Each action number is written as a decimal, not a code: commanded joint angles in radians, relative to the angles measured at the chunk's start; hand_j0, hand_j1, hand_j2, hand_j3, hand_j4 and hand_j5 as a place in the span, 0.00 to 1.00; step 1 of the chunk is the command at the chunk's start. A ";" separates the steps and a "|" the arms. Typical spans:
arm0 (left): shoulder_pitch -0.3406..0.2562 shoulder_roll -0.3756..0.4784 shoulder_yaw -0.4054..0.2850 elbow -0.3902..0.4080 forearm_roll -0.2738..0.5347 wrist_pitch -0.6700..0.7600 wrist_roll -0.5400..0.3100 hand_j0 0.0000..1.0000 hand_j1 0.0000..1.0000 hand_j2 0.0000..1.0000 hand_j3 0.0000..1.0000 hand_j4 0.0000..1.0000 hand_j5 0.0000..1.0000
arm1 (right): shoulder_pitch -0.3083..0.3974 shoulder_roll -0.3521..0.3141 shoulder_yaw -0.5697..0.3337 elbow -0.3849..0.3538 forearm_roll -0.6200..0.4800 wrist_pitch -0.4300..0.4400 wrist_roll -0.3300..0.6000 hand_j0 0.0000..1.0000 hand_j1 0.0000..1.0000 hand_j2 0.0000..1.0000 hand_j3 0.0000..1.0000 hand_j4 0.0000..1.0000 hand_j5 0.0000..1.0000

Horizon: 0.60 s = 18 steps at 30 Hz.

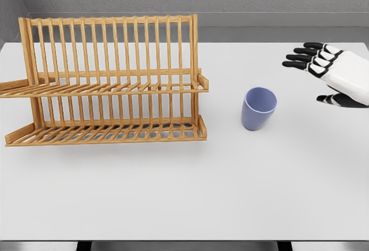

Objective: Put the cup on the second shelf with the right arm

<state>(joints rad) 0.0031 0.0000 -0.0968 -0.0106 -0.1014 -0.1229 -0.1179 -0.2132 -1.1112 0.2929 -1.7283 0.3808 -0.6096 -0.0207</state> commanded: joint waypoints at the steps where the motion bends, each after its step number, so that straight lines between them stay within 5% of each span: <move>1: 0.000 0.000 0.000 0.000 0.000 -0.001 0.000 1.00 1.00 1.00 1.00 1.00 1.00 | 0.000 -0.001 0.000 -0.008 -0.006 -0.001 0.001 1.00 1.00 1.00 1.00 1.00 1.00; 6: 0.000 0.000 0.000 0.000 0.000 -0.001 0.000 1.00 1.00 1.00 1.00 1.00 1.00 | 0.000 0.004 -0.037 0.003 -0.011 0.048 0.008 1.00 1.00 1.00 1.00 1.00 1.00; 7: 0.000 0.000 0.000 0.000 0.000 0.000 0.000 1.00 1.00 1.00 1.00 1.00 1.00 | -0.021 0.007 -0.037 0.004 -0.011 0.059 0.127 1.00 1.00 1.00 1.00 1.00 1.00; 8: 0.000 0.000 0.000 0.000 0.000 0.000 0.000 1.00 1.00 1.00 1.00 1.00 1.00 | -0.083 0.019 -0.031 0.006 -0.013 0.060 0.342 1.00 1.00 1.00 1.00 1.00 1.00; 11: 0.000 0.000 0.000 0.000 0.000 0.000 0.000 1.00 1.00 1.00 1.00 1.00 1.00 | -0.216 0.076 -0.008 0.007 -0.013 0.060 0.591 1.00 1.00 1.00 1.00 1.00 1.00; 12: 0.000 0.000 0.000 0.000 0.000 0.000 0.000 1.00 1.00 1.00 1.00 1.00 1.00 | -0.290 0.093 0.069 0.009 -0.013 0.060 0.632 1.00 1.00 1.00 1.00 1.00 1.00; 13: 0.000 0.000 0.000 0.000 0.000 0.000 0.000 1.00 1.00 1.00 1.00 1.00 1.00 | -0.373 0.123 0.163 0.026 -0.013 0.060 0.632 1.00 1.00 1.00 1.00 1.00 1.00; 18: 0.000 0.000 0.000 0.000 0.000 0.000 0.000 1.00 1.00 1.00 1.00 1.00 1.00 | -0.408 0.131 0.253 0.042 -0.013 0.059 0.632 1.00 1.00 1.00 1.00 1.00 1.00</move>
<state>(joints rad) 0.0046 0.0000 -0.0968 -0.0106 -0.1015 -0.1230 -0.1179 -0.6366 -0.9886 0.5014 -1.6918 0.3720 -0.5533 0.5901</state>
